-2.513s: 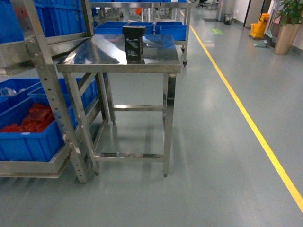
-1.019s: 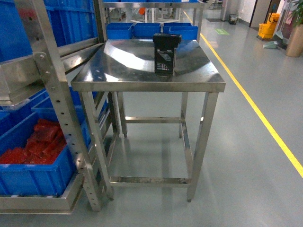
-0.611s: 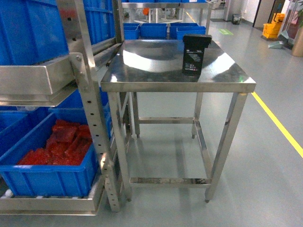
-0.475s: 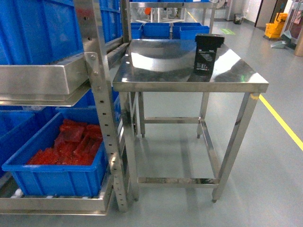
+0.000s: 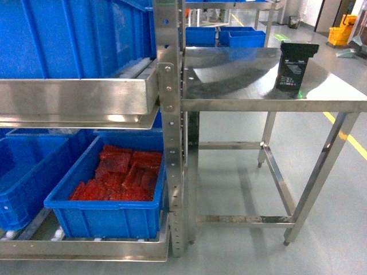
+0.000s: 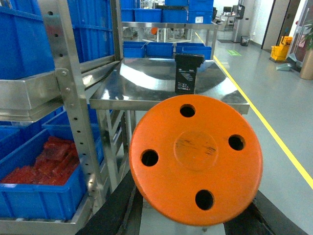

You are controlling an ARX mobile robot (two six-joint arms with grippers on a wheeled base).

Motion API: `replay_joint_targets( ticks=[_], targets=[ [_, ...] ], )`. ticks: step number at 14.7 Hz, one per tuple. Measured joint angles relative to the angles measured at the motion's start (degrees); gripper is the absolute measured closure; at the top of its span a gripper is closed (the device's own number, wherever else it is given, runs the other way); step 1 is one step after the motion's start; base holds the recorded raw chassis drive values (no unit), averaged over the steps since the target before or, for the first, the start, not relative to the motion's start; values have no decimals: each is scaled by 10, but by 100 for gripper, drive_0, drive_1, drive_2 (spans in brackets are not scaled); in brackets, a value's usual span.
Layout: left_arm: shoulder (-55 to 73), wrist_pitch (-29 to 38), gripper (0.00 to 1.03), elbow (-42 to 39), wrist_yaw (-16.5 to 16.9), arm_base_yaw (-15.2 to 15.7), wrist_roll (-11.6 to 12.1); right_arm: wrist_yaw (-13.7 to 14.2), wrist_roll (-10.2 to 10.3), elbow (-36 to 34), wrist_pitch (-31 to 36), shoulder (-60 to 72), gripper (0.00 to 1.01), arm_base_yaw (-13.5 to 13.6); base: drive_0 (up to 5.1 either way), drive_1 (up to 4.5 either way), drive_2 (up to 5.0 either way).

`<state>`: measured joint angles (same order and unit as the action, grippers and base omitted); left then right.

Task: Sort blue parts and orange caps into right shelf containers

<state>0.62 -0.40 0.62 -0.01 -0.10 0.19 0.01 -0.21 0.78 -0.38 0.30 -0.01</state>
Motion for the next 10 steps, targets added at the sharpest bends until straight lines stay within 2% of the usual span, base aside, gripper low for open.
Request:
replay_joint_targets(
  ticks=[10],
  targets=[
    [0,0,60,0,0,0,0,0,0,0,1,0,62,0,-504,233,233]
  ],
)
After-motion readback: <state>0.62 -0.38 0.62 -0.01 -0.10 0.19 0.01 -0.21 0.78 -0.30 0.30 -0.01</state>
